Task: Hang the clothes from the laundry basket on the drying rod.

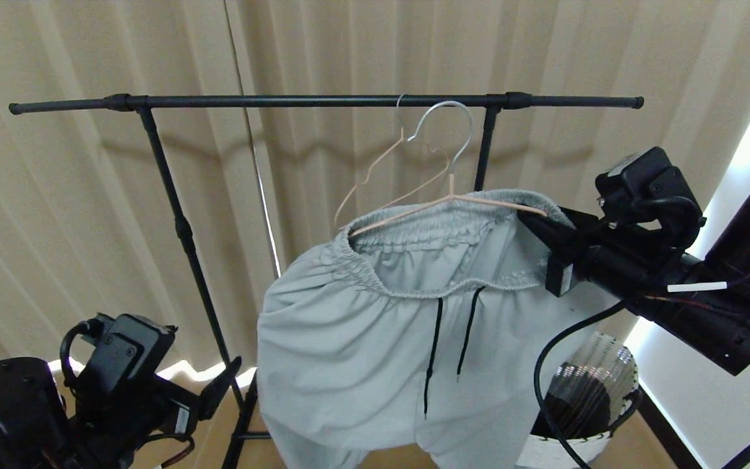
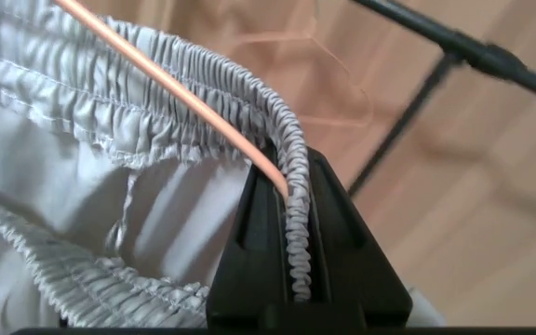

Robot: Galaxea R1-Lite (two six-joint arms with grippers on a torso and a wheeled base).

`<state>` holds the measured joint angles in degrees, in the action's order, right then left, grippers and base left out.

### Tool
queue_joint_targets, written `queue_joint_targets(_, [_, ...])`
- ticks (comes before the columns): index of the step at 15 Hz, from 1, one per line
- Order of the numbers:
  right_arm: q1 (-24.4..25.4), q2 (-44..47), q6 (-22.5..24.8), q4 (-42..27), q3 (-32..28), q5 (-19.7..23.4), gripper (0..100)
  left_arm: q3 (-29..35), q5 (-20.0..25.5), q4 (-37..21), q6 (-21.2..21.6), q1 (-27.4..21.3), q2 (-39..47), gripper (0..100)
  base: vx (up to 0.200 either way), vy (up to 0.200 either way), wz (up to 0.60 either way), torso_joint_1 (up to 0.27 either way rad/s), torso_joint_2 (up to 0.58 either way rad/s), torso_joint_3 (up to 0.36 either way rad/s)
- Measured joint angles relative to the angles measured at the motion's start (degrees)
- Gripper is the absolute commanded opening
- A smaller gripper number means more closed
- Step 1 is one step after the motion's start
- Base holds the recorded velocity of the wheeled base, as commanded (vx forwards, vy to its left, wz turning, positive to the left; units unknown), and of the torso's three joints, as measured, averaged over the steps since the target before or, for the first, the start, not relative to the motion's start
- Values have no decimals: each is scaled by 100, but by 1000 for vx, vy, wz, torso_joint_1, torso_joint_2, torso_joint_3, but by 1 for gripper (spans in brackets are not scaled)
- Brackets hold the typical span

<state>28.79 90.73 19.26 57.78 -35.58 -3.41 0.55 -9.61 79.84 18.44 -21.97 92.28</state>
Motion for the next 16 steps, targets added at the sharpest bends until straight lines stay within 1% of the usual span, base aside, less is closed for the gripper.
queue_joint_targets(1, [-2, -11, 0, -12, 146, -271, 0, 11, 77, 378, 2, 0, -2, 100, 0, 0, 0, 0, 0, 0])
queue_joint_targets(3, [-123, -46, 4, -59, 391, -622, 0, -13, 146, 794, 24, 6, -9, 100, 0, 0, 0, 0, 0, 0])
queue_joint_targets(5, [-317, -74, -33, -211, 530, -950, 0, -41, 228, 1002, -6, 9, -28, 100, 0, 0, 0, 0, 0, 0])
queue_joint_targets(7, [-499, -102, -71, -222, 594, -1448, 0, -48, 236, 1008, -38, 22, -52, 100, 0, 0, 0, 0, 0, 0])
queue_joint_targets(9, [-656, -157, -68, -234, 618, -1576, 0, -52, 235, 1011, -41, 65, -74, 100, 0, 0, 0, 0, 0, 0])
queue_joint_targets(13, [-779, -212, -71, -234, 646, -1582, 0, -55, 226, 1008, -39, 69, -172, 100, 0, 0, 0, 0, 0, 0])
queue_joint_targets(14, [-796, -212, -68, -234, 646, -1588, 0, -55, 215, 989, 24, -5, -276, 100, 0, 0, 0, 0, 0, 0])
queue_joint_targets(16, [-840, -206, -66, -234, 646, -1588, 0, -55, 160, 784, 413, -107, -649, 100, 0, 0, 0, 0, 0, 0])
